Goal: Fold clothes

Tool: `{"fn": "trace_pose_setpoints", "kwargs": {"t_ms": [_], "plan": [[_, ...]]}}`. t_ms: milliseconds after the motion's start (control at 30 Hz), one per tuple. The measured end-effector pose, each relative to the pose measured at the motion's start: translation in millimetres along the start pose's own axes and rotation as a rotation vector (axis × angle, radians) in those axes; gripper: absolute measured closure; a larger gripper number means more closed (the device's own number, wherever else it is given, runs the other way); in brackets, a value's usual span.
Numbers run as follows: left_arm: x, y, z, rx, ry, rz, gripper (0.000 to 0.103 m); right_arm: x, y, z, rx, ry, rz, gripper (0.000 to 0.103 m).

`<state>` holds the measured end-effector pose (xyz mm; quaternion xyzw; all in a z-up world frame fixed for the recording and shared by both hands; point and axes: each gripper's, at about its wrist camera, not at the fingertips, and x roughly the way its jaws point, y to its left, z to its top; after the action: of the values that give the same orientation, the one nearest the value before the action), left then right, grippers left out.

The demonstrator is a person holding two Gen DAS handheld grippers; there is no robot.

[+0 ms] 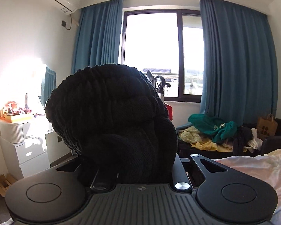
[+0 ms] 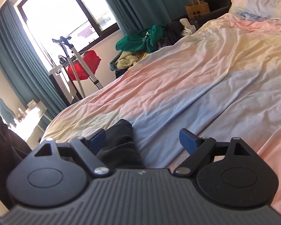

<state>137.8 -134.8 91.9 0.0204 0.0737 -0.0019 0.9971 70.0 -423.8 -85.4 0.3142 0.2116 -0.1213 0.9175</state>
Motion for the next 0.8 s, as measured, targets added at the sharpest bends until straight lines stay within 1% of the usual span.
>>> {"fn": "trace_pose_setpoints", "kwargs": {"t_ms": [133, 200, 267, 333, 367, 400, 433, 467, 500, 533, 567, 633, 667, 700, 733, 767, 800], "plan": [[3, -78, -51, 0.115, 0.048, -0.086, 0.086, 1, -30, 13, 0.114, -0.023, -0.025, 0.016], [7, -108, -83, 0.178, 0.097, -0.124, 0.086, 1, -45, 18, 0.158, -0.038, -0.047, 0.015], [9, -133, -116, 0.26, 0.154, -0.156, 0.086, 4, -55, 20, 0.2, -0.034, -0.039, 0.015], [8, -152, -143, 0.348, 0.175, -0.177, 0.083, 6, -63, 20, 0.232, -0.028, -0.027, 0.015], [6, -159, -152, 0.387, 0.166, -0.176, 0.08, 7, -65, 20, 0.24, -0.025, -0.02, 0.015], [5, -162, -160, 0.42, 0.161, -0.175, 0.078, 9, -65, 19, 0.245, -0.019, -0.009, 0.015], [5, -162, -163, 0.44, 0.164, -0.177, 0.078, 10, -65, 18, 0.251, -0.013, 0.004, 0.015], [7, -162, -164, 0.452, 0.172, -0.181, 0.074, 12, -65, 18, 0.257, -0.006, 0.017, 0.015], [8, -158, -166, 0.467, 0.187, -0.186, 0.073, 13, -65, 17, 0.262, 0.001, 0.031, 0.015], [11, -153, -166, 0.478, 0.216, -0.19, 0.068, 15, -64, 16, 0.267, 0.009, 0.043, 0.015], [14, -152, -164, 0.48, 0.248, -0.199, 0.061, 17, -64, 15, 0.269, 0.017, 0.053, 0.015], [8, -147, -165, 0.488, 0.282, -0.224, 0.056, 23, -61, 14, 0.275, 0.044, 0.091, 0.015], [4, -143, -166, 0.495, 0.294, -0.237, 0.046, 24, -60, 13, 0.281, 0.055, 0.115, 0.015], [0, -139, -167, 0.501, 0.306, -0.249, 0.04, 26, -59, 12, 0.29, 0.066, 0.141, 0.015], [-4, -135, -167, 0.506, 0.312, -0.258, 0.029, 26, -57, 12, 0.297, 0.075, 0.162, 0.015], [-9, -133, -167, 0.508, 0.313, -0.263, 0.022, 27, -56, 11, 0.303, 0.082, 0.181, 0.015], [-13, -131, -168, 0.511, 0.314, -0.272, 0.021, 27, -54, 11, 0.303, 0.088, 0.194, 0.015]]}}
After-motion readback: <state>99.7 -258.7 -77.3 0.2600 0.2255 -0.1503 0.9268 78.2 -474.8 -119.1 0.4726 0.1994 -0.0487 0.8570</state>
